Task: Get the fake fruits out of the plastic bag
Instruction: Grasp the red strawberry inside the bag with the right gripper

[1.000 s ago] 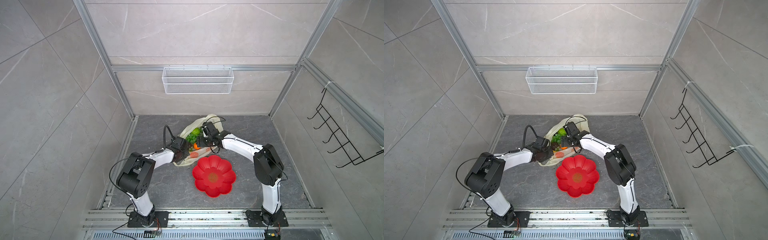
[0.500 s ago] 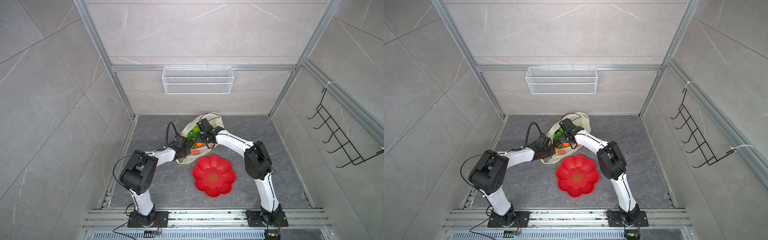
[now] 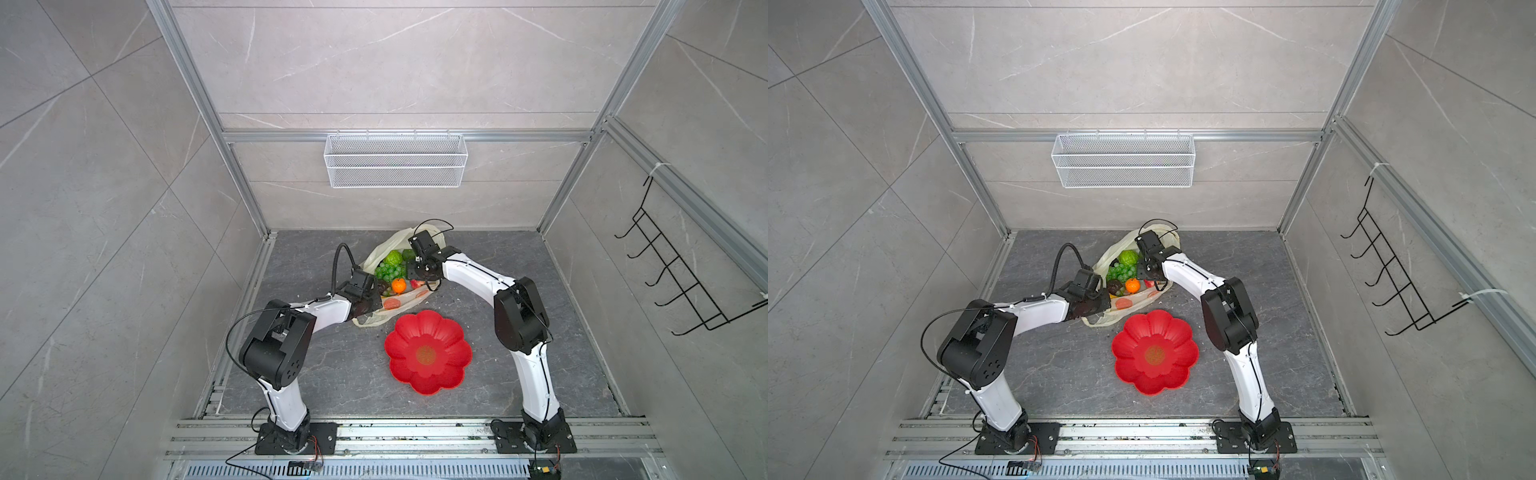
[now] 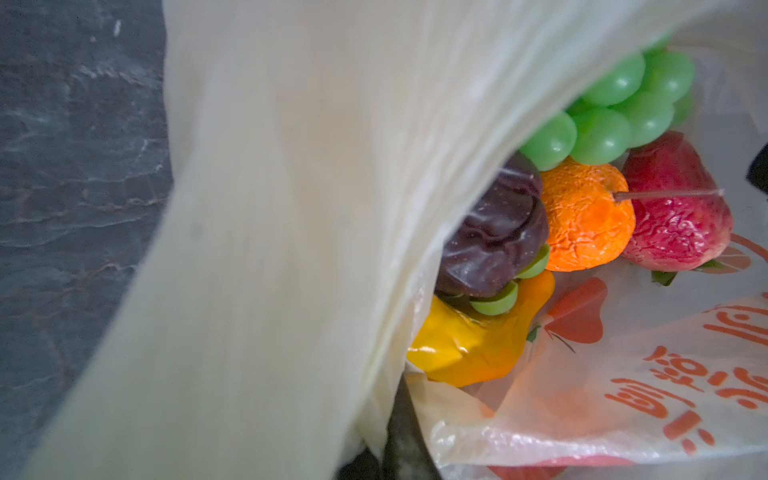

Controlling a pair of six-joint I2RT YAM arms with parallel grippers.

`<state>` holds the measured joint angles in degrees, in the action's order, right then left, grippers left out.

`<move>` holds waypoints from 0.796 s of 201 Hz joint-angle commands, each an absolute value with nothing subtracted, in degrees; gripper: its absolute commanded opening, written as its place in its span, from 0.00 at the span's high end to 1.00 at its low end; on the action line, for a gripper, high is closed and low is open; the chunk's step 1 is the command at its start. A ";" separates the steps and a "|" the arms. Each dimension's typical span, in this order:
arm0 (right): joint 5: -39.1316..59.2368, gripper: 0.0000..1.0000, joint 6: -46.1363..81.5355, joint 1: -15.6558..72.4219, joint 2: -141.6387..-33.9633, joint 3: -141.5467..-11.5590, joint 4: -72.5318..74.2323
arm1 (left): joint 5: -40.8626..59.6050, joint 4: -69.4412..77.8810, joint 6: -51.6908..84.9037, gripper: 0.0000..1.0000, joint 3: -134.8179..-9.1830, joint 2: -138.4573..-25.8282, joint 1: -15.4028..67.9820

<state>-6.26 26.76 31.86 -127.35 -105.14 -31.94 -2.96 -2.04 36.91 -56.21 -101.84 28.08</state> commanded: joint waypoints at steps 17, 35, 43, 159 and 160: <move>-10.54 0.36 23.06 32.26 -130.93 -107.75 -35.84 | -4.63 -0.11 35.58 0.96 -54.92 -100.06 27.77; -12.05 0.32 22.29 32.25 -132.15 -108.67 -36.77 | -4.87 -0.01 35.81 0.96 -54.65 -100.01 27.64; -12.21 0.31 22.00 32.25 -132.84 -109.18 -37.21 | -4.88 -0.04 35.92 0.96 -54.65 -99.95 27.60; -11.88 0.50 21.89 32.25 -136.09 -114.88 -40.96 | -4.66 -0.36 36.21 0.95 -54.39 -100.01 26.81; -11.83 0.50 21.88 32.25 -135.98 -114.92 -40.96 | -4.70 -0.40 36.21 0.95 -54.40 -99.97 26.81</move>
<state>-12.03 22.02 31.97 -137.71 -114.13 -39.27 -3.97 -1.15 36.84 -54.78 -101.71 27.24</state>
